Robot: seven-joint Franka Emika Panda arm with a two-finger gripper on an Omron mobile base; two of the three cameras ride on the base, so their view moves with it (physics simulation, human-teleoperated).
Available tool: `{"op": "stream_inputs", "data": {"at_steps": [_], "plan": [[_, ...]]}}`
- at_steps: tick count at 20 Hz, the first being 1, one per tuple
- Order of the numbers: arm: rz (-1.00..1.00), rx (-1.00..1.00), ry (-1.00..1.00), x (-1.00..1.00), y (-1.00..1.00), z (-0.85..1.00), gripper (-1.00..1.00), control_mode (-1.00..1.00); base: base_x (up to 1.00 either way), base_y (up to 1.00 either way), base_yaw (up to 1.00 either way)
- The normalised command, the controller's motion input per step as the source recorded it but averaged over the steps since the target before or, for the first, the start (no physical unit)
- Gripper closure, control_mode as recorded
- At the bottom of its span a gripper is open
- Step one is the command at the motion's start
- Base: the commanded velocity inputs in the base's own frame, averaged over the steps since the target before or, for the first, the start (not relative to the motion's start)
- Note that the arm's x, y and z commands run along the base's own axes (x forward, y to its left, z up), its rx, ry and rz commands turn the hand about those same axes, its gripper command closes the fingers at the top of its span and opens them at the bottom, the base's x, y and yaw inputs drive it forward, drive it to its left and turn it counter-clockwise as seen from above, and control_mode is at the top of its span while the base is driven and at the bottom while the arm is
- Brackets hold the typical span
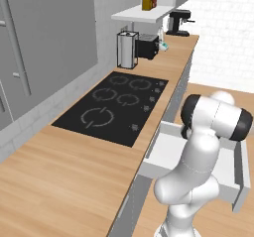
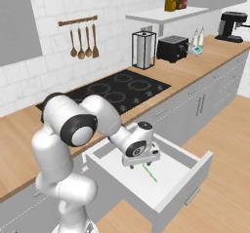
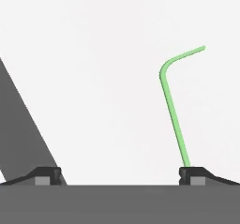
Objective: Take a straw from the drawer in front and place it inside the glass cup on the dining counter.
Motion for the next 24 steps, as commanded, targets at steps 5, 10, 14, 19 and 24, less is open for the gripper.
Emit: {"op": "stream_inputs", "data": {"at_steps": [5, 10, 14, 19, 24], "plan": [[0.00, -0.01, 0.00, 0.21, -0.03, -0.23, -1.00, -1.00, 0.00, 0.00, 0.00], [0.00, 0.00, 0.00, 0.16, -0.12, -0.22, -1.00, -1.00, 0.00, 0.00, 0.00], [0.00, 0.00, 0.00, 0.08, -0.14, -0.19, -1.00, -1.00, 0.00, 0.00, 0.00], [0.00, 0.00, 0.00, 0.12, -0.11, -0.18, -1.00, -1.00, 0.00, 0.00, 0.00], [0.00, 0.00, 0.00, 0.13, -0.08, -0.18, -1.00, -1.00, 0.00, 0.00, 0.00]]}}
